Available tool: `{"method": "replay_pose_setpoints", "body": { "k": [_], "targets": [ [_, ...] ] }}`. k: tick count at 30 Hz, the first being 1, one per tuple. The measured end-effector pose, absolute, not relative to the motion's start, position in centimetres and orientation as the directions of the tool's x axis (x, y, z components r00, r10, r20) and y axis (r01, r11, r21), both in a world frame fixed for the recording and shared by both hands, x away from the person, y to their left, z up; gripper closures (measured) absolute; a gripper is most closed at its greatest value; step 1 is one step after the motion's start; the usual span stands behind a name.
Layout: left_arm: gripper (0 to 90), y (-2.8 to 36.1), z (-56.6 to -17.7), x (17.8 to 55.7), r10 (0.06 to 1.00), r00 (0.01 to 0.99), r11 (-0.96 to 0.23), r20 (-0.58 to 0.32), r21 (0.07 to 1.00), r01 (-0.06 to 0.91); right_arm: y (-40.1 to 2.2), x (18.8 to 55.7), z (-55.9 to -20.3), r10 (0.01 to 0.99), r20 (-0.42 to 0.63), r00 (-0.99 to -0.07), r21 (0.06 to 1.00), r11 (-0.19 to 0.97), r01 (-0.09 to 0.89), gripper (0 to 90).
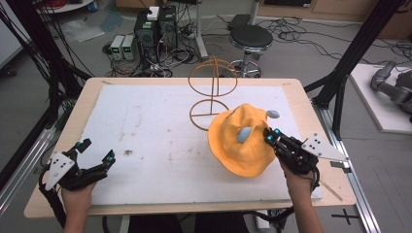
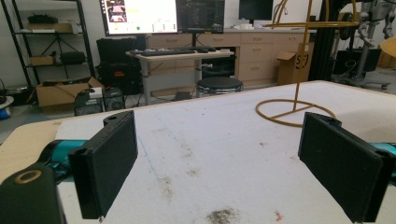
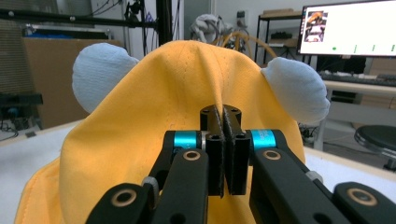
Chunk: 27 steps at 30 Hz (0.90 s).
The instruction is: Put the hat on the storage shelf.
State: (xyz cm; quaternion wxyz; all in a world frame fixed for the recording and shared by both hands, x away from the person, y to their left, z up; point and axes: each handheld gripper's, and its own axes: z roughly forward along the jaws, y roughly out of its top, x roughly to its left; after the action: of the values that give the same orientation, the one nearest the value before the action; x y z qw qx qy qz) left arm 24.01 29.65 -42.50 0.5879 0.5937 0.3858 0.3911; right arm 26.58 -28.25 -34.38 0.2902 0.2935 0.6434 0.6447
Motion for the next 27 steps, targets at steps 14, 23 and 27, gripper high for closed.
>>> {"method": "replay_pose_setpoints", "body": {
  "k": [14, 23, 27],
  "targets": [
    [12.3, 29.4, -42.5, 24.1, 0.914, 0.406, -0.002, 0.002, 1.000, -0.002, -27.6, 28.5, -28.3, 0.798, -0.034, -0.602, 0.997, -0.011, -0.071, 89.5],
    [12.3, 29.3, -42.6, 24.3, 0.912, 0.409, -0.001, 0.002, 1.000, -0.001, -26.8, 30.7, -25.2, 0.831, -0.073, -0.551, 0.996, 0.029, -0.087, 89.5],
    [12.3, 29.3, -42.6, 24.3, 0.913, 0.409, 0.000, 0.000, 1.000, 0.000, -26.0, 31.9, -23.8, 0.848, -0.074, -0.525, 0.995, 0.032, -0.090, 89.4]
  ]
}}
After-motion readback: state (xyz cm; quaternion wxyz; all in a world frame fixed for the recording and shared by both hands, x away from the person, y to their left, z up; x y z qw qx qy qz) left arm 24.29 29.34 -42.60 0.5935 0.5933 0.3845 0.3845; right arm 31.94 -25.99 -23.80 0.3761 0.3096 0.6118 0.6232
